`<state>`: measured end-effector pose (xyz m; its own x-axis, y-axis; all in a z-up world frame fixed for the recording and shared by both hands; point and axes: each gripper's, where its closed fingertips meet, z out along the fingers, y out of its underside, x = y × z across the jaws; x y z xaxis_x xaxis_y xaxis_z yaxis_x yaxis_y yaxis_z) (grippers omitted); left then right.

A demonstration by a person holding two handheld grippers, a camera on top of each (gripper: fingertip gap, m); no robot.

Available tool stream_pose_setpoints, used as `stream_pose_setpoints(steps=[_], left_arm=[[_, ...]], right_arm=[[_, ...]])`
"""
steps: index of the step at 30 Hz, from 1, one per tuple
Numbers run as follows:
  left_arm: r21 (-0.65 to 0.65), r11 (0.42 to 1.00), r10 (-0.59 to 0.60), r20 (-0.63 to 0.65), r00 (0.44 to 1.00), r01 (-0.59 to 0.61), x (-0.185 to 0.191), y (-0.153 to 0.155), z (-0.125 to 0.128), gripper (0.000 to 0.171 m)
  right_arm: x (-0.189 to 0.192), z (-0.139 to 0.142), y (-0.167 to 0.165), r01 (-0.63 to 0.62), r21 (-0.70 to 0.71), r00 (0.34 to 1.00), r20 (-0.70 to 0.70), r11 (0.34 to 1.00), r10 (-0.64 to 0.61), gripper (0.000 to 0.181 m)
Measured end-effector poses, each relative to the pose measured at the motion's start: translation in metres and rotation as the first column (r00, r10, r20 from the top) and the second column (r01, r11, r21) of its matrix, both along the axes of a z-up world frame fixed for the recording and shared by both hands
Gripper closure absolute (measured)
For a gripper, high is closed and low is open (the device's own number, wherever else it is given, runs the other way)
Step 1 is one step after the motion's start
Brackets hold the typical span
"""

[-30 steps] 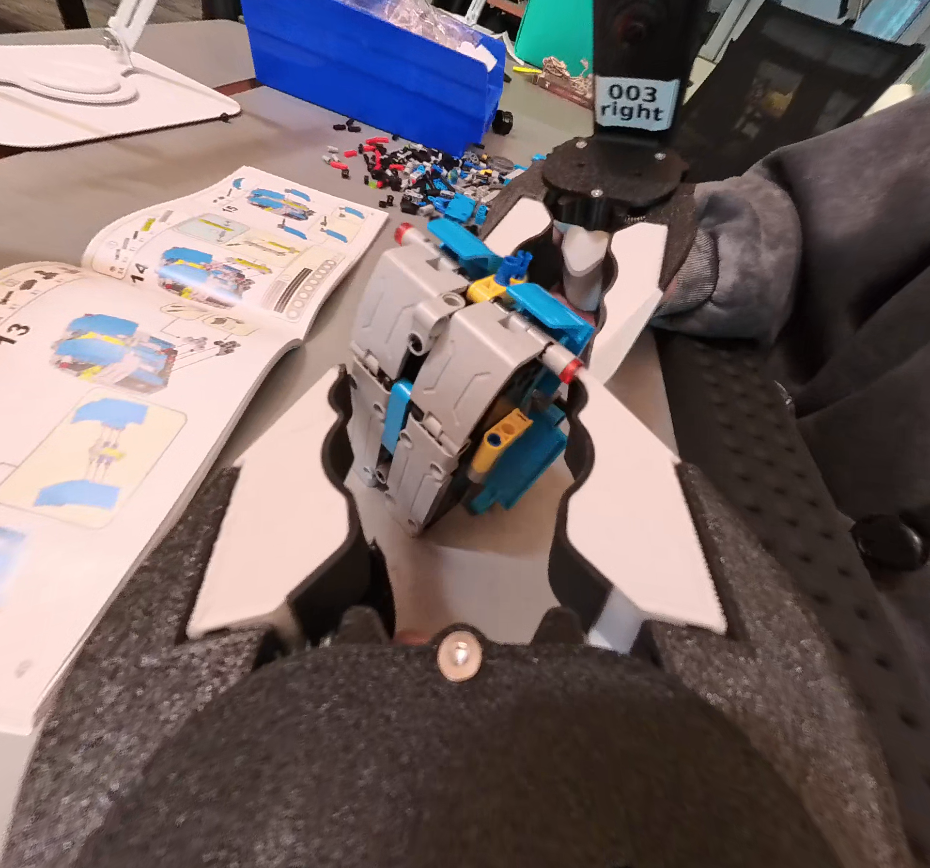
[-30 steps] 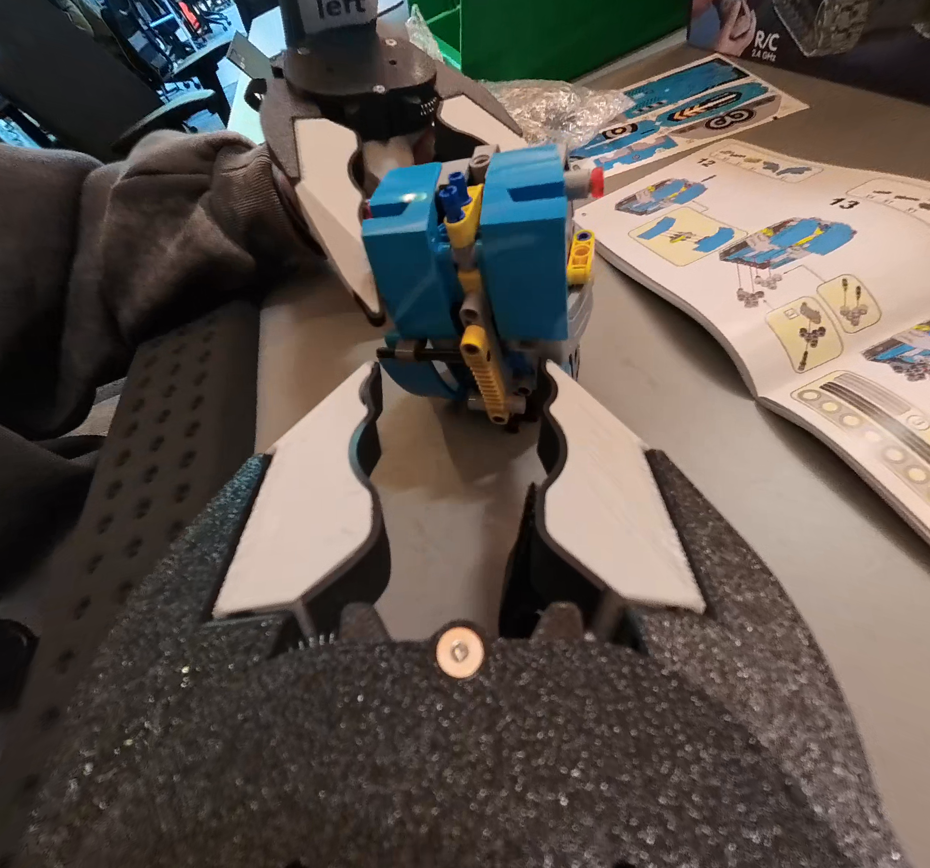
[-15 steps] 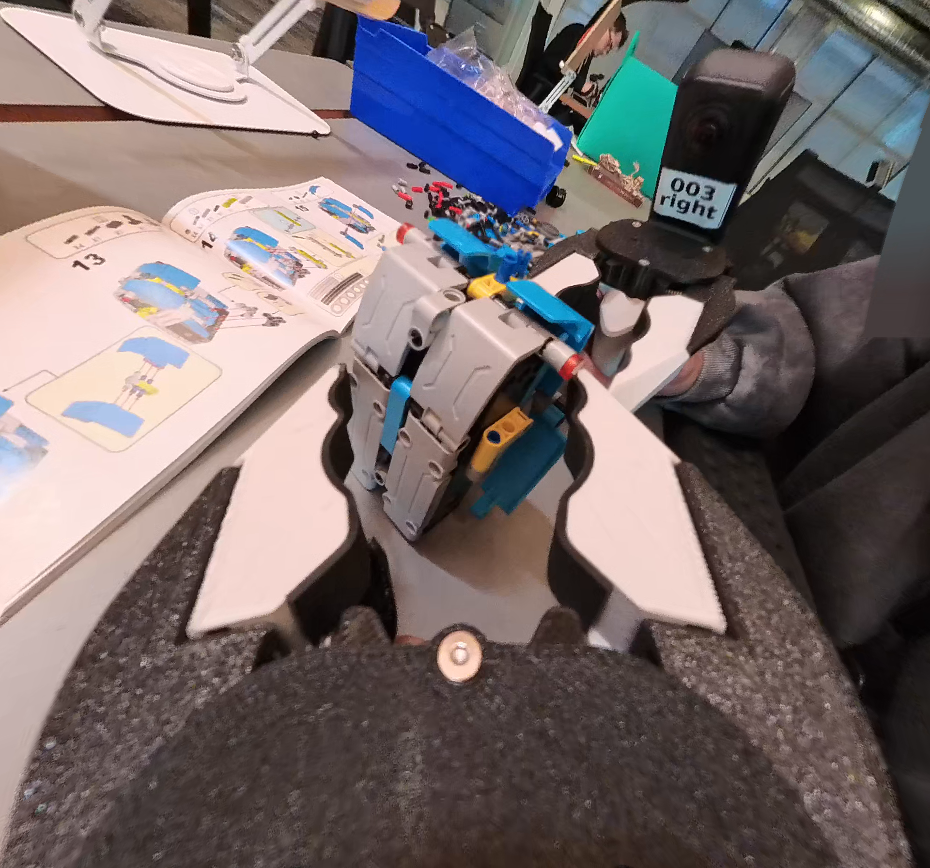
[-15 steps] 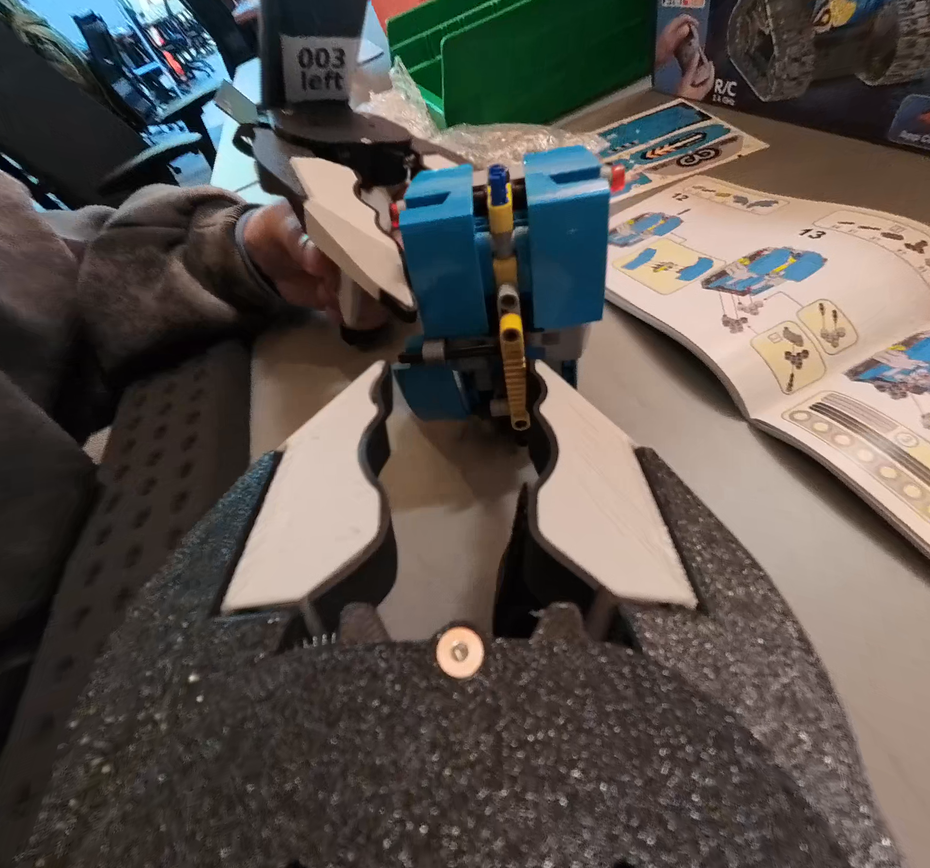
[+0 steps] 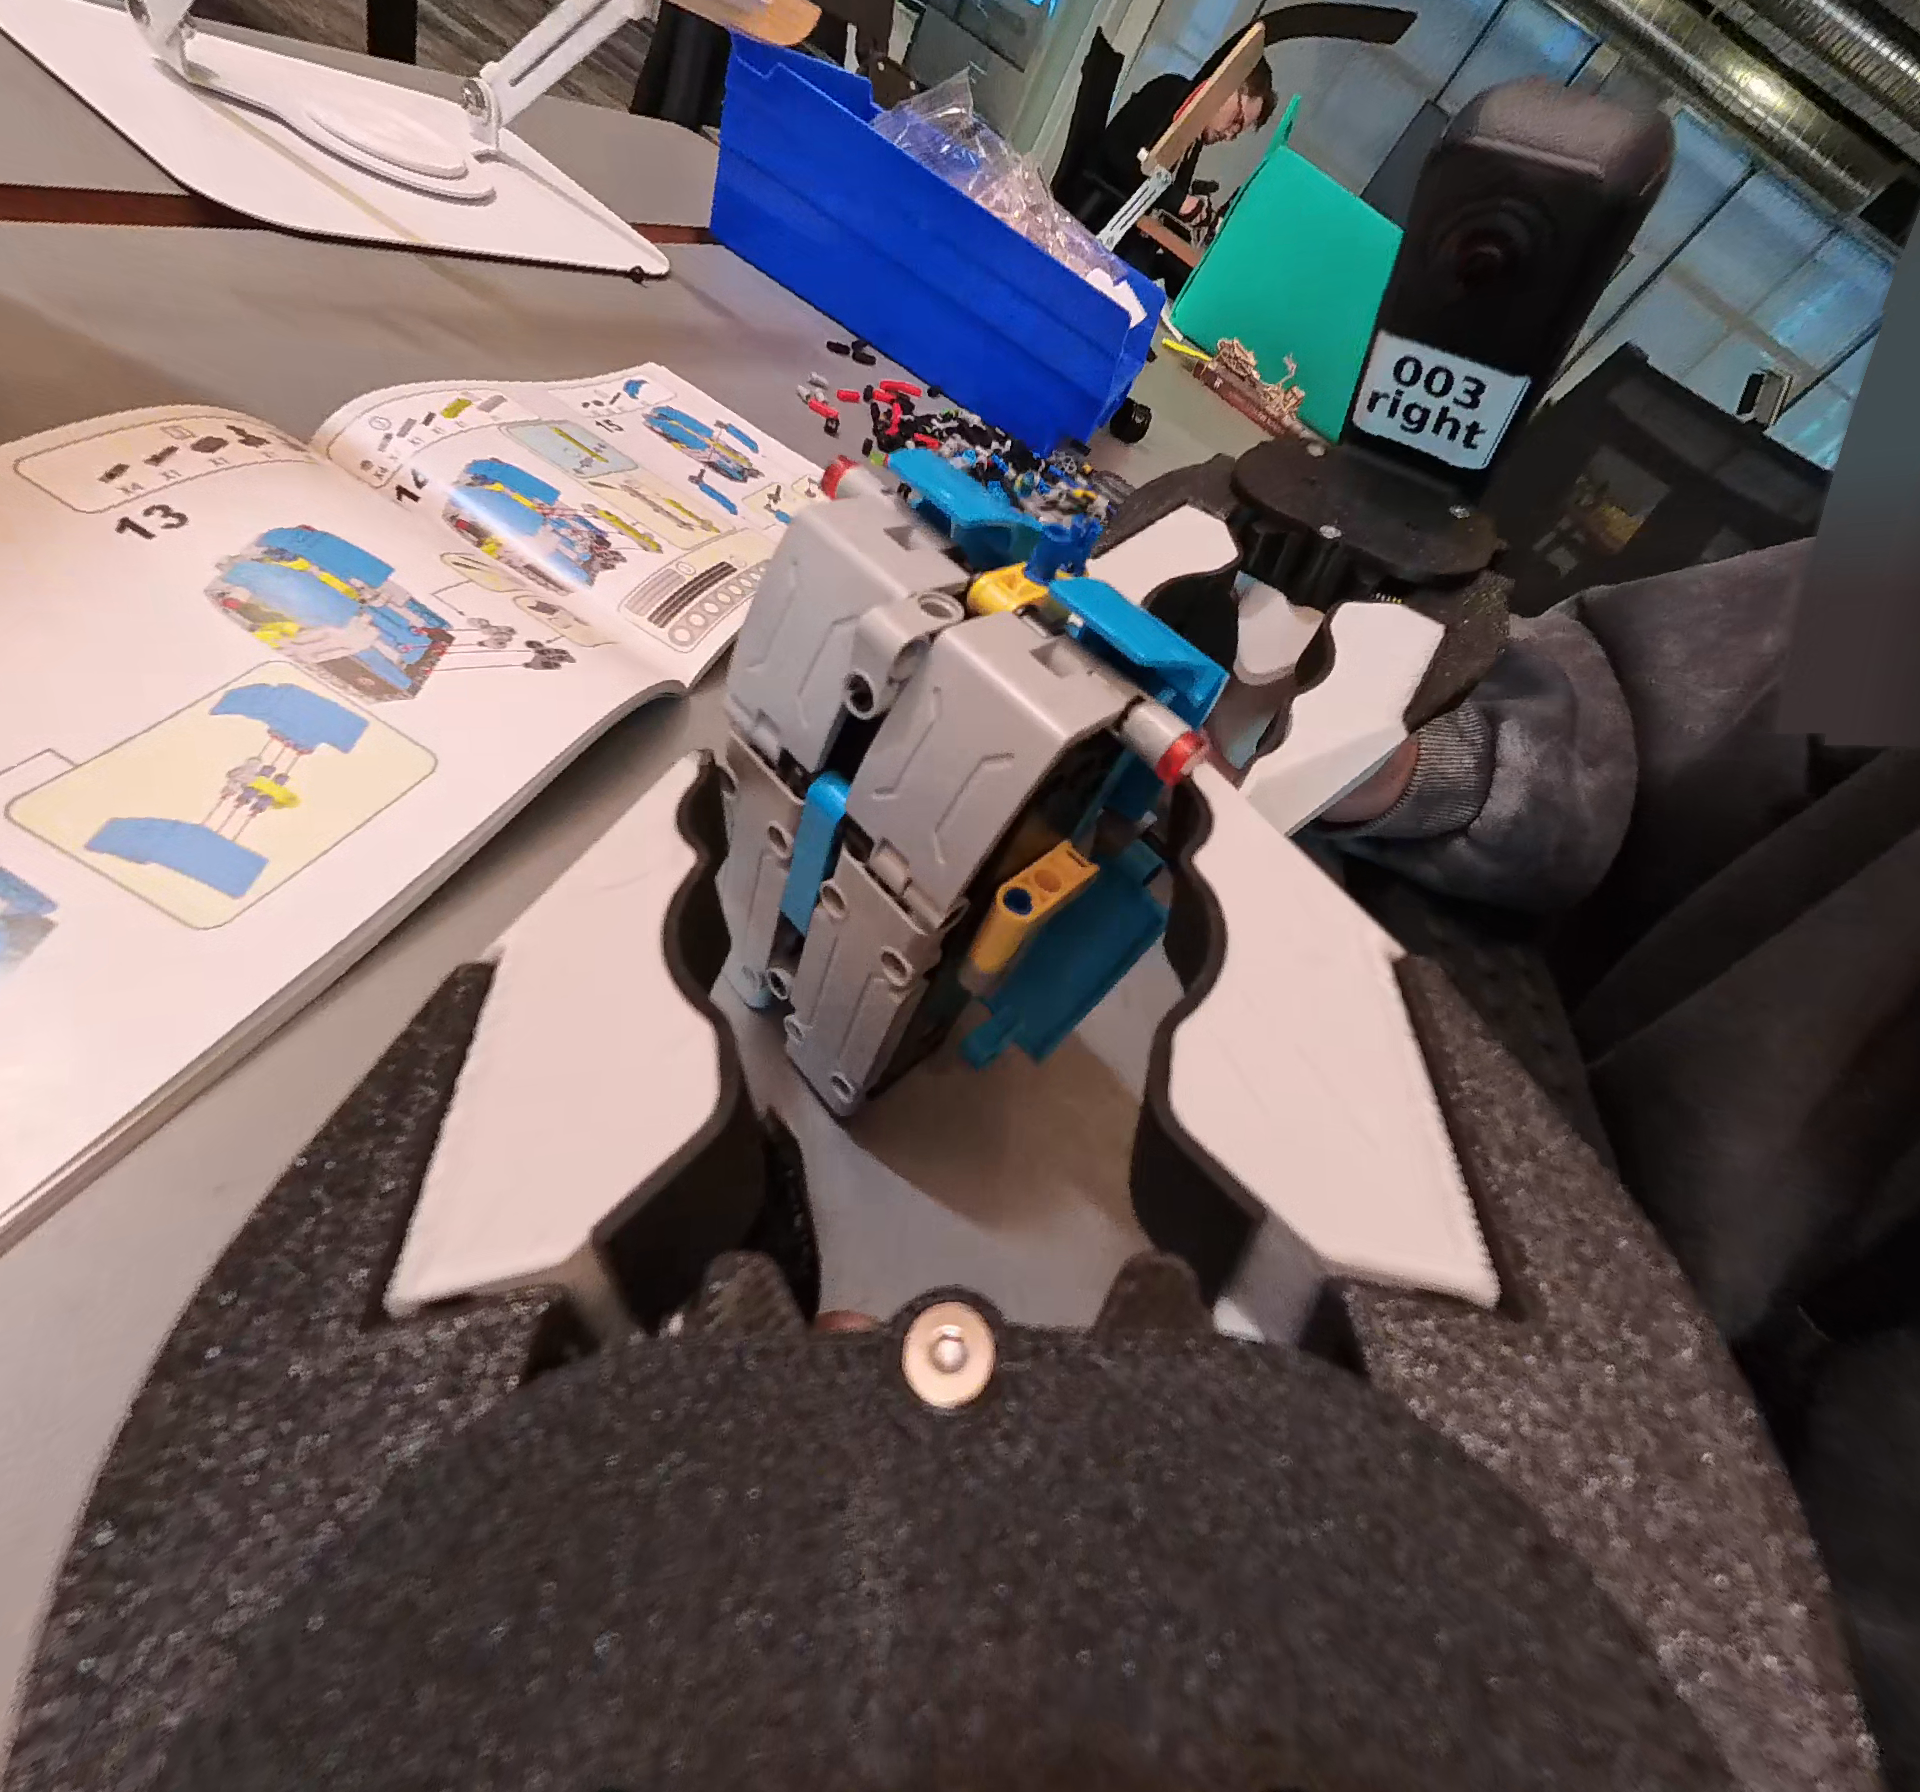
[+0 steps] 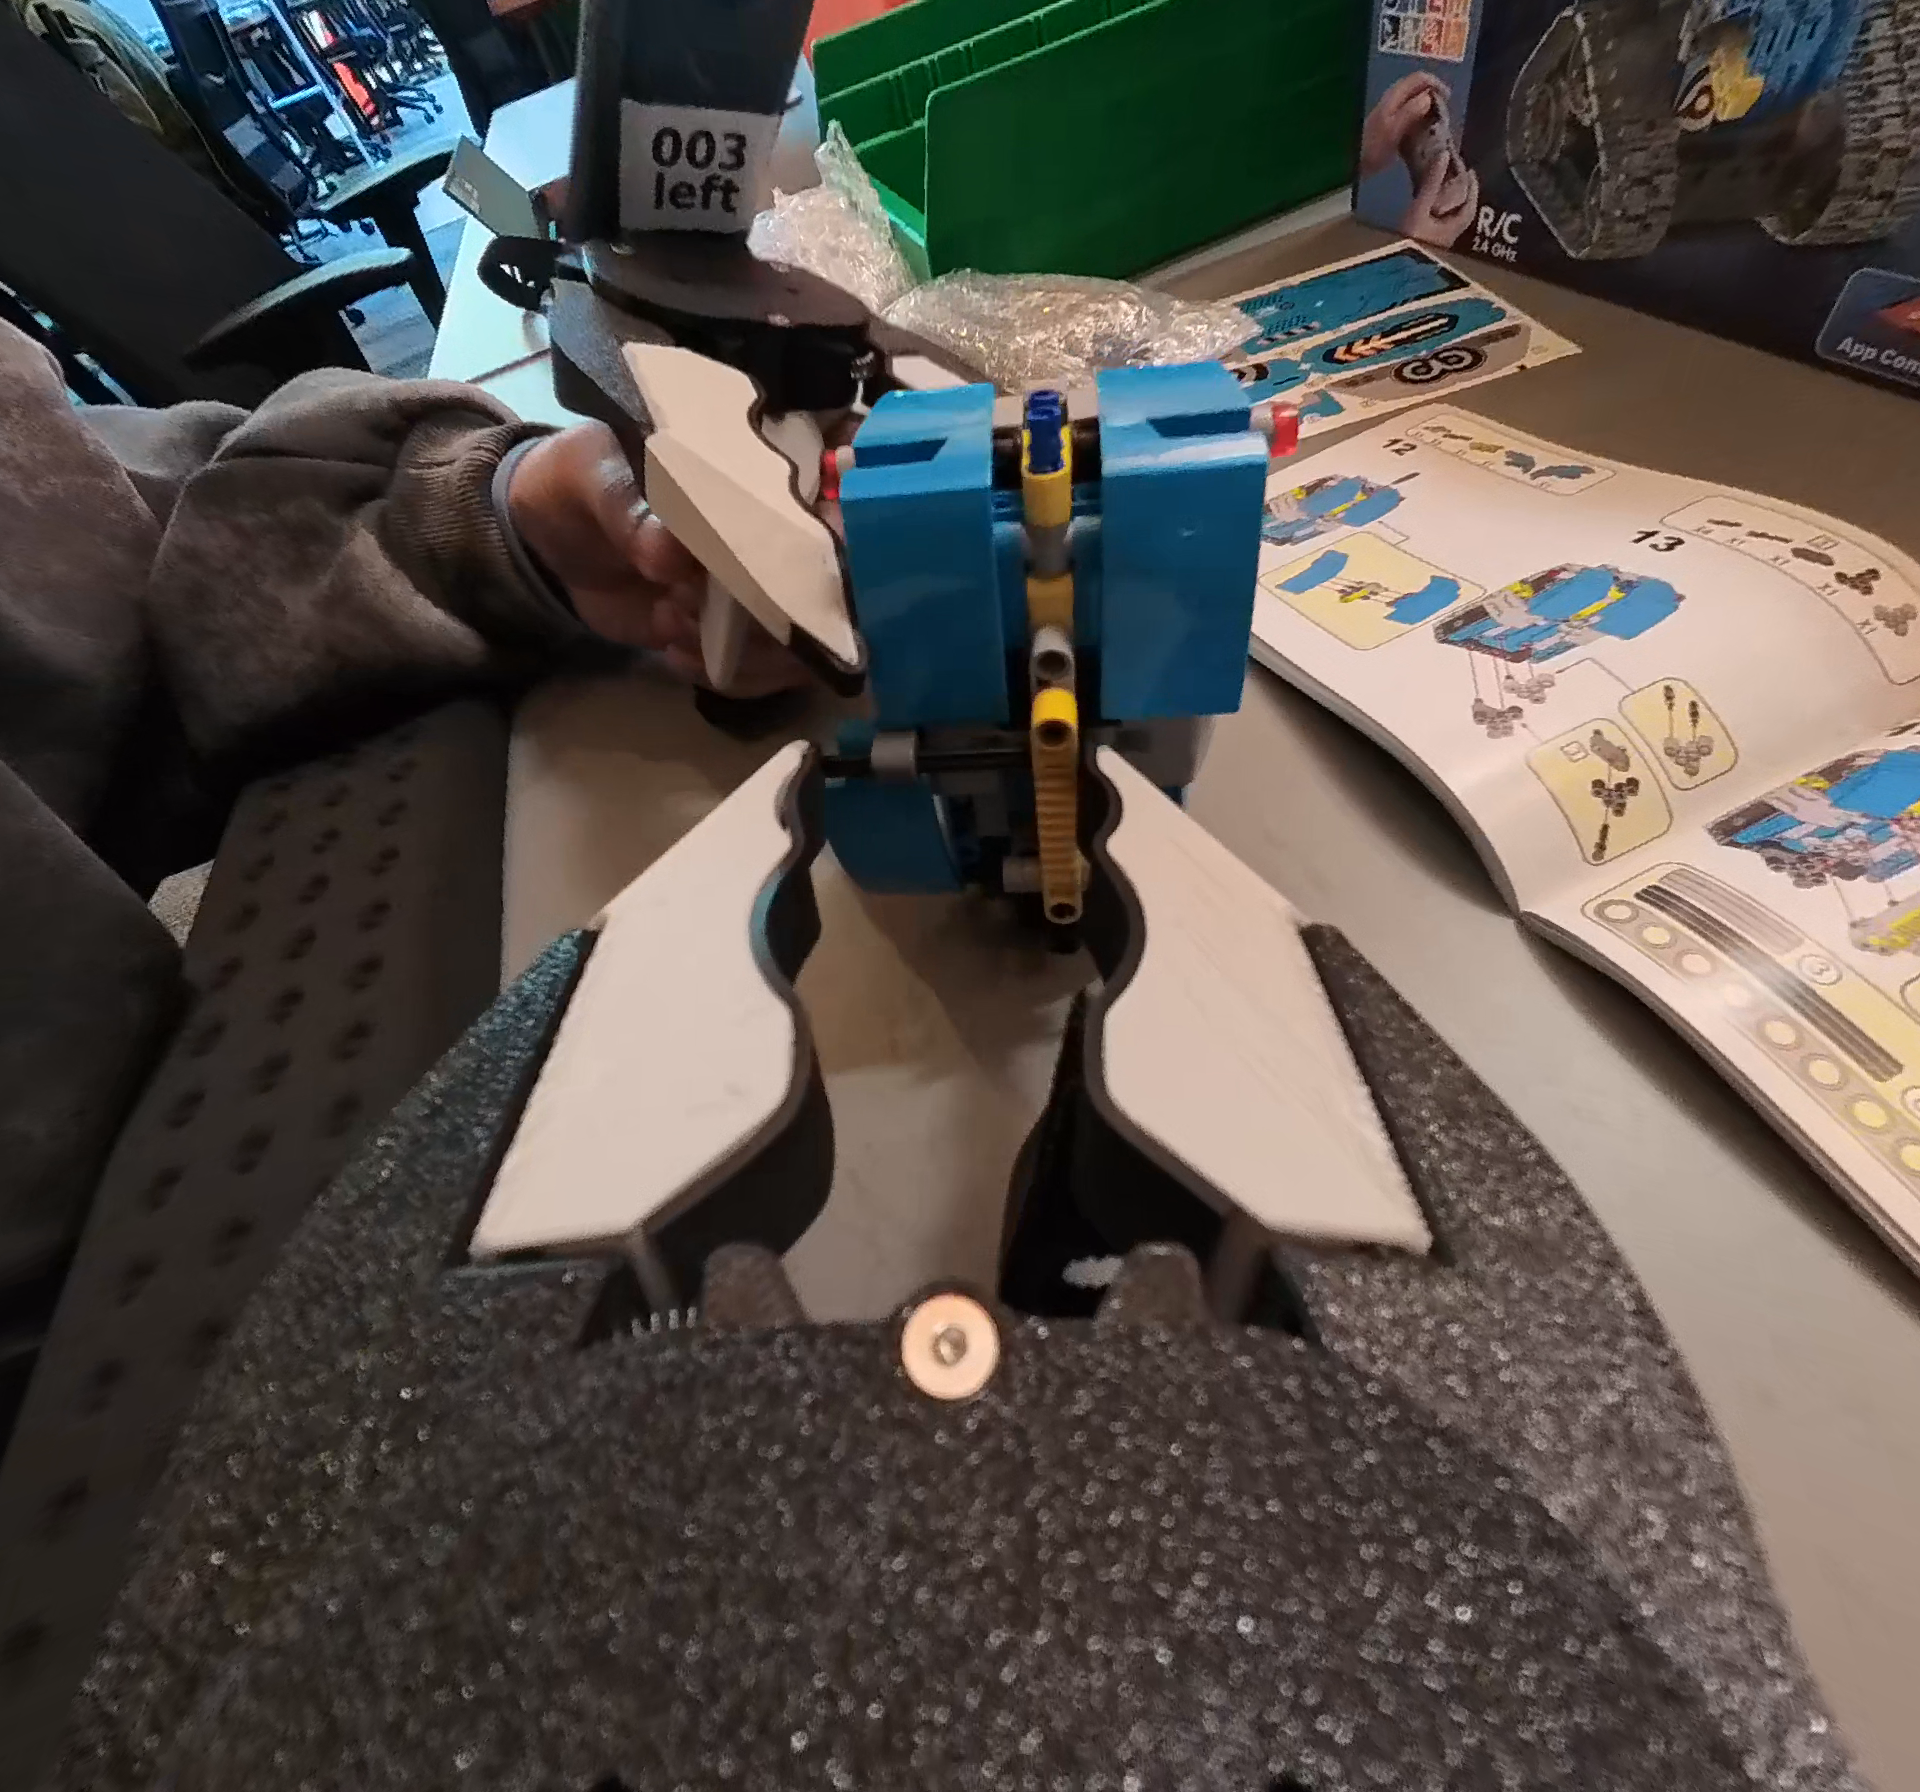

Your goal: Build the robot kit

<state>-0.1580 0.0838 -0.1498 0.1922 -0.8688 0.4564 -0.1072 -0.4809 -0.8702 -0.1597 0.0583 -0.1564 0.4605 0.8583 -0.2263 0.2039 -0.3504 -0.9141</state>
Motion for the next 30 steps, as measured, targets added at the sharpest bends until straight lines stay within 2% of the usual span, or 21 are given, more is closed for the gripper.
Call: stream_pose_setpoints(steps=[17,20,25,27,30], left_arm=[[0.021,1.0,0.008,-0.011,1.0,-0.007,0.002,-0.001,-0.001,0.086],[-0.003,1.0,0.006,-0.002,1.0,-0.006,0.001,0.001,0.0,0.089],[-0.039,0.999,-0.022,0.074,0.997,0.025,-0.003,0.001,0.01,0.087],[-0.068,0.995,-0.066,0.062,0.996,0.07,-0.001,-0.005,0.005,0.095],[-0.101,0.992,-0.071,0.052,0.996,0.076,0.001,-0.005,0.001,0.103]], right_arm=[[0.001,-0.002,-0.002,-0.006,-0.004,0.999,0.033,1.0,0.006,0.134],[0.004,0.002,0.001,-0.036,-0.08,0.998,-0.06,0.996,0.031,0.134],[0.019,0.007,0.008,-0.125,-0.315,0.963,-0.268,0.941,0.038,0.134],[0.022,0.006,0.007,-0.164,-0.361,0.951,-0.304,0.918,0.05,0.133],[0.026,0.005,0.006,-0.201,-0.39,0.94,-0.334,0.899,0.065,0.133]])
